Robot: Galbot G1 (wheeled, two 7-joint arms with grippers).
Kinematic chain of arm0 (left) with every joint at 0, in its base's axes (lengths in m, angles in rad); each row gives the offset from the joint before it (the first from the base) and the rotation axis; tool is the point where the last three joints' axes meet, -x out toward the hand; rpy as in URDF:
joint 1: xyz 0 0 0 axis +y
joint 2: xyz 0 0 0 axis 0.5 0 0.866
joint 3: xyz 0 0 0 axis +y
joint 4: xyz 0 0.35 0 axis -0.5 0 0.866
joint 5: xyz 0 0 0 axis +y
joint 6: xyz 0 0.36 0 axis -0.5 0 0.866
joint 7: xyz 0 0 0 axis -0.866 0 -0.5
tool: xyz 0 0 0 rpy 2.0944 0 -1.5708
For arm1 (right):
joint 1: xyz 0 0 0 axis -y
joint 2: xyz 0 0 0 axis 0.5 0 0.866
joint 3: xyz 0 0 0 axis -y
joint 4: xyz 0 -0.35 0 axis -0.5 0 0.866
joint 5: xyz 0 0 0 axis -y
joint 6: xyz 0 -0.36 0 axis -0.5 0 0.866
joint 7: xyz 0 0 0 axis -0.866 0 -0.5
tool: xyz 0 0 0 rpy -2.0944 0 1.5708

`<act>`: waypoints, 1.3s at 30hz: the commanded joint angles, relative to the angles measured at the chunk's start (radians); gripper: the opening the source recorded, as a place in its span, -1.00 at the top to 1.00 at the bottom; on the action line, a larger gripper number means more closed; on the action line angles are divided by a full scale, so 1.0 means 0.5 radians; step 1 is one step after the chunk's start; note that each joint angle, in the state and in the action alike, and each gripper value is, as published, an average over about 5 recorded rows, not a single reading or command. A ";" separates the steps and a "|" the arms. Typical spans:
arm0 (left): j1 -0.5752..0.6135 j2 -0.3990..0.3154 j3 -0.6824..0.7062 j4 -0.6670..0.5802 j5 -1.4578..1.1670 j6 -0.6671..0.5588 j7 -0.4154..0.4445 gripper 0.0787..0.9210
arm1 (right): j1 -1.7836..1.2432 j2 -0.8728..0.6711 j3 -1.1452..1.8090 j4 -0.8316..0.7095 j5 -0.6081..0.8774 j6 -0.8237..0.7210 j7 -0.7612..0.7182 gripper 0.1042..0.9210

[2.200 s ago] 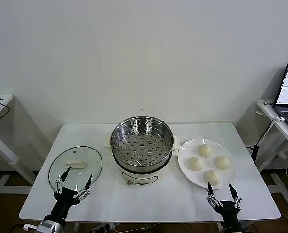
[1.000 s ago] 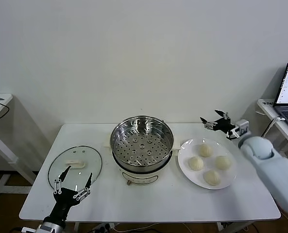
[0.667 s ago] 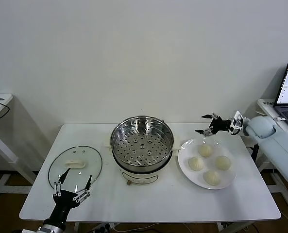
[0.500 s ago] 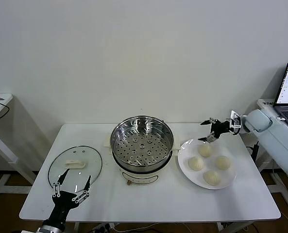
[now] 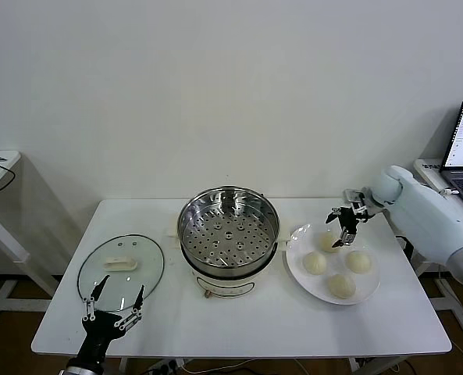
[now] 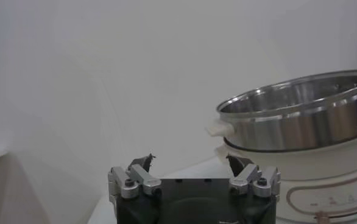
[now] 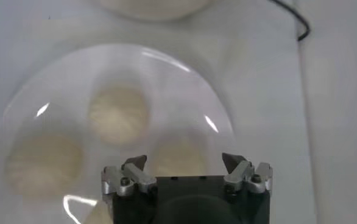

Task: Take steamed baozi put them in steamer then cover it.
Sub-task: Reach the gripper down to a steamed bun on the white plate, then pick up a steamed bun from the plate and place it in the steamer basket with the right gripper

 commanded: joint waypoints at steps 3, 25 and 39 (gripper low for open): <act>0.007 -0.004 0.008 0.015 0.004 -0.014 -0.003 -0.77 | 0.020 0.151 -0.004 -0.218 -0.267 0.035 -0.009 -0.76; 0.002 -0.014 0.020 0.034 0.006 -0.029 -0.023 -0.77 | -0.031 0.238 0.052 -0.347 -0.254 0.047 0.120 -0.37; -0.005 -0.004 0.033 0.008 0.006 -0.017 -0.033 -0.77 | 0.501 -0.190 -0.423 0.695 0.148 0.259 0.046 -0.11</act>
